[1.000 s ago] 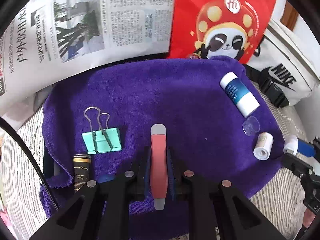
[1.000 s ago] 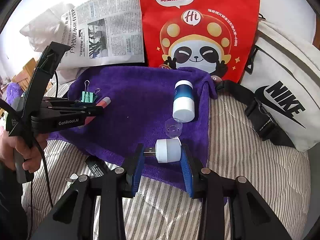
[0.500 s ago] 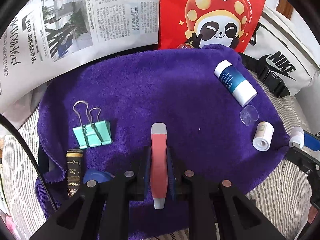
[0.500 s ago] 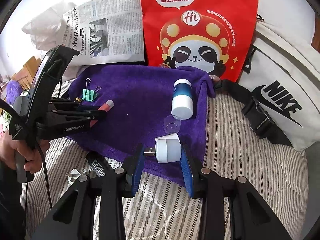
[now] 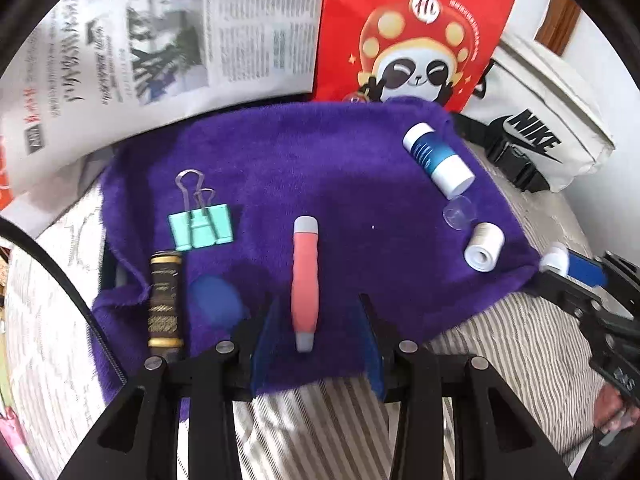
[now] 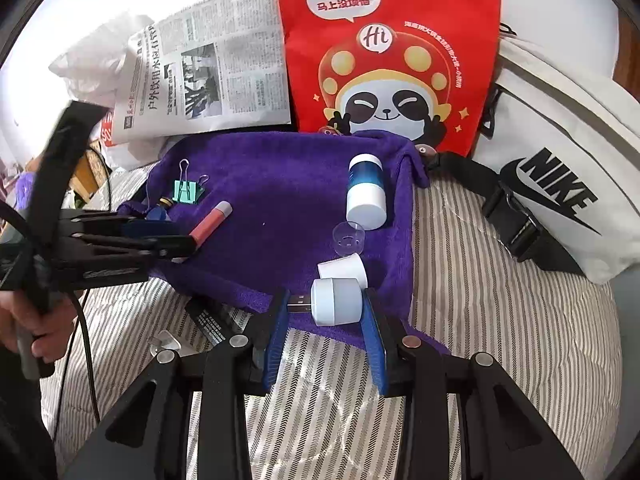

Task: Organize rigid objects
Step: 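Lower pink tube onto towel and open left gripper while right gripper carries bulb, then lower the white USB bulb onto the towel and open the right gripper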

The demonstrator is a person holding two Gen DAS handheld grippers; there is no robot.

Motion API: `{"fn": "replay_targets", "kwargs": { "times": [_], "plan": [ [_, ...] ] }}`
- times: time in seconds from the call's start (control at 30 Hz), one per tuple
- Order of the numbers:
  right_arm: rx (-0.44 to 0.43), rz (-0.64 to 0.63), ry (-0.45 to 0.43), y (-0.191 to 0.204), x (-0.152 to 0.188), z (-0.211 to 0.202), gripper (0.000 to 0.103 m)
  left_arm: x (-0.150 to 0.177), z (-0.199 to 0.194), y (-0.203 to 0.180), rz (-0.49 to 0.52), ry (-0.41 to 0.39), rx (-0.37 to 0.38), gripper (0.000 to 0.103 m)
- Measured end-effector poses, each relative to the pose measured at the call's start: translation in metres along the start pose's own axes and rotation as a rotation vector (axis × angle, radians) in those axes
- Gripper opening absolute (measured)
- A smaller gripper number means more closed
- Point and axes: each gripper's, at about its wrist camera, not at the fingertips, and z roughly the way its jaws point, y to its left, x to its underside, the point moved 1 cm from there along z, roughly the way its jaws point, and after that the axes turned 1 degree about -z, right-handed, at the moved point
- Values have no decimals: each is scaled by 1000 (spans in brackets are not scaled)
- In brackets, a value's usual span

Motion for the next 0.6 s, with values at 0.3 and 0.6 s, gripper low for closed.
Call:
{"fn": "replay_targets", "kwargs": {
  "times": [0.3,0.6],
  "plan": [
    [-2,-12,-7,7,-3,2,36,35,-34,22,-28,-39,-14,38],
    [-3,-19,26,21,-20,36,36,68,-55,50,-73,-67,-22,45]
  ]
}}
